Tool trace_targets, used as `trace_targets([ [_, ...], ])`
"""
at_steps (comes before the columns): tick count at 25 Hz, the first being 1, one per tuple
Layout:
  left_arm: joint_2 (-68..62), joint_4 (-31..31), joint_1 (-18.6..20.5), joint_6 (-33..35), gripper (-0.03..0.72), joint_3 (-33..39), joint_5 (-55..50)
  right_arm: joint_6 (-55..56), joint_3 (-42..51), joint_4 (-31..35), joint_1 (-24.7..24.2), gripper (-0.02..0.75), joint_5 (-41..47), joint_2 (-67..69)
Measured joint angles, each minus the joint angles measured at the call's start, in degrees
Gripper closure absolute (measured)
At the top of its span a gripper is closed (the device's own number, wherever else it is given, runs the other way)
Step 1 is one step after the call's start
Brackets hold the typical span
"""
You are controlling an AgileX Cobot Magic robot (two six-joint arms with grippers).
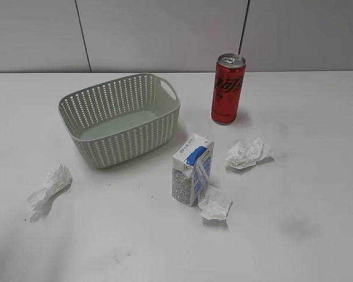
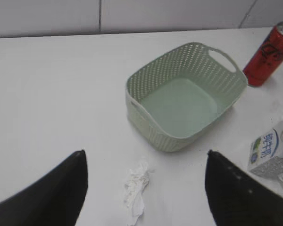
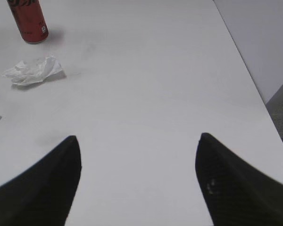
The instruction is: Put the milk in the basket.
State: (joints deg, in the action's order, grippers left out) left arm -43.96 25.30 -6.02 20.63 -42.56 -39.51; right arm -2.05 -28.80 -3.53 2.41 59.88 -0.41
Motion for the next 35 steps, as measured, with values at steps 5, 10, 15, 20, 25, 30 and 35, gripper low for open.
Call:
trace_targets([
  [5,-14.6,-0.1,-10.1,1.0,0.110,-11.1,0.1,-0.1,0.0,0.0,0.0,0.153,0.0,0.0],
  [10,-28.2,-2.4,-23.8,1.1,0.110,-21.2,0.3,-0.1,0.0,0.0,0.0,0.153,0.0,0.0],
  [15,-41.3,-4.4,-33.8,1.1,0.099,-30.0,-5.0,0.0,0.0,0.0,0.0,0.153,0.0,0.0],
  [20,-53.5,-7.3,-39.2,1.1,0.047,-38.4,-12.3,0.0,0.0,0.0,0.0,0.151,0.0,0.0],
  [25,-62.5,-9.3,-40.2,-4.1,0.025,-45.5,-15.1,0.0,0.0,0.0,0.0,0.151,0.0,0.0],
  [30,-68.7,-10.0,-40.2,-7.9,0.025,-51.2,-18.2,0.0,0.0,0.0,0.0,0.151,0.0,0.0],
  [35,-74.0,-10.2,-40.2,-10.5,0.025,-54.9,-19.3,-0.1,0.0,0.0,0.0,0.153,0.0,0.0],
])
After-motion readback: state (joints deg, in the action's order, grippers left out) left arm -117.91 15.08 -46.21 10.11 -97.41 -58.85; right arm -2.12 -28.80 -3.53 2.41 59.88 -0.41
